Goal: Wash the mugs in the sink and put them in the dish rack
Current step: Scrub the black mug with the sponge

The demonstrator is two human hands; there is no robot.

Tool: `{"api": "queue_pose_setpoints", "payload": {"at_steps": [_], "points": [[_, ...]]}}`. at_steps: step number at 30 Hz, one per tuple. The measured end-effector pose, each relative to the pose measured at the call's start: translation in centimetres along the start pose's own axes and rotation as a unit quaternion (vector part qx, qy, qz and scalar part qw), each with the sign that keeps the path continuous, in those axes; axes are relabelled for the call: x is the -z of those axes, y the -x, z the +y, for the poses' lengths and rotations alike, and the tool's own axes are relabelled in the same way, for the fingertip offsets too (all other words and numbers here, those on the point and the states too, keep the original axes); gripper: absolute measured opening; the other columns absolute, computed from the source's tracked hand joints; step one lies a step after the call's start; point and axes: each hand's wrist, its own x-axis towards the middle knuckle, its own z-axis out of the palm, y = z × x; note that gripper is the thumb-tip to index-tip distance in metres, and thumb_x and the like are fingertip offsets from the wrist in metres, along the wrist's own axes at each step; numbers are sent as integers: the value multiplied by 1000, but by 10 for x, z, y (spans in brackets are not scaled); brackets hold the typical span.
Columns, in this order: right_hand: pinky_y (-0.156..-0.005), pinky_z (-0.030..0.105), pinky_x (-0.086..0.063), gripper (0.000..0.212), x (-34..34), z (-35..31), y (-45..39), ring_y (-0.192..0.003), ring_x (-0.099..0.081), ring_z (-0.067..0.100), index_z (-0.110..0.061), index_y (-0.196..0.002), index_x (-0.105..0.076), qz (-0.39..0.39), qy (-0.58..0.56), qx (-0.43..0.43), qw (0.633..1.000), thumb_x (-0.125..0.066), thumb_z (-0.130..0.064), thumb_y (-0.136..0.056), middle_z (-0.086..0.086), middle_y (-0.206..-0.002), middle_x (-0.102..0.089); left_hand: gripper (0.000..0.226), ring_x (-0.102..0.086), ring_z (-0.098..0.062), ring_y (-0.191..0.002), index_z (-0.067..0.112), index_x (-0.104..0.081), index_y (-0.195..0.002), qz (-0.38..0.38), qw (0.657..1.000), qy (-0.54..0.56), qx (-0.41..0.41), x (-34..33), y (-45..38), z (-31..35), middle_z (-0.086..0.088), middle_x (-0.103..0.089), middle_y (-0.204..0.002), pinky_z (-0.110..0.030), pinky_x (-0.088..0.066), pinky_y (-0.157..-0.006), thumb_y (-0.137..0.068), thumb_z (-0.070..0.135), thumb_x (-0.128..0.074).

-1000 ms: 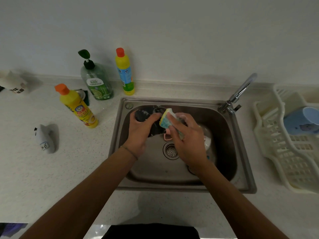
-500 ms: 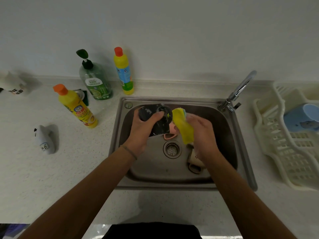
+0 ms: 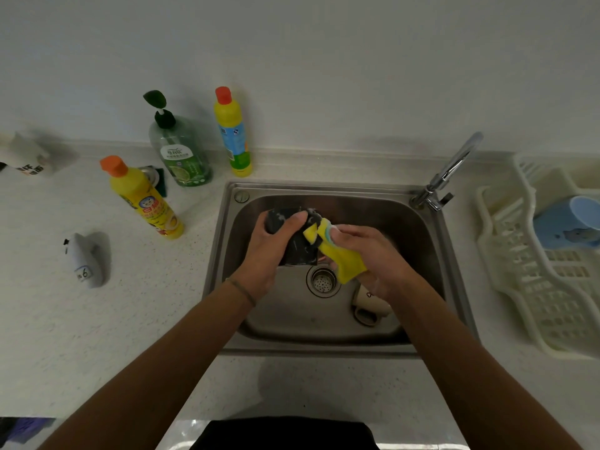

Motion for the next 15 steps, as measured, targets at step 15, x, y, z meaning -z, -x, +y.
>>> {"api": "queue_pose_setpoints", "payload": {"at_steps": [15], "points": [[-90, 54, -58, 25, -15, 8, -8, -93, -71, 38, -11, -106, -76, 81, 97, 98, 987, -56, -26, -103, 18, -96, -74, 54, -71, -27, -107, 18, -55, -131, 40, 999, -14, -10, -4, 3, -14, -11, -68, -122, -43, -64, -81, -87, 33, -80]]}}
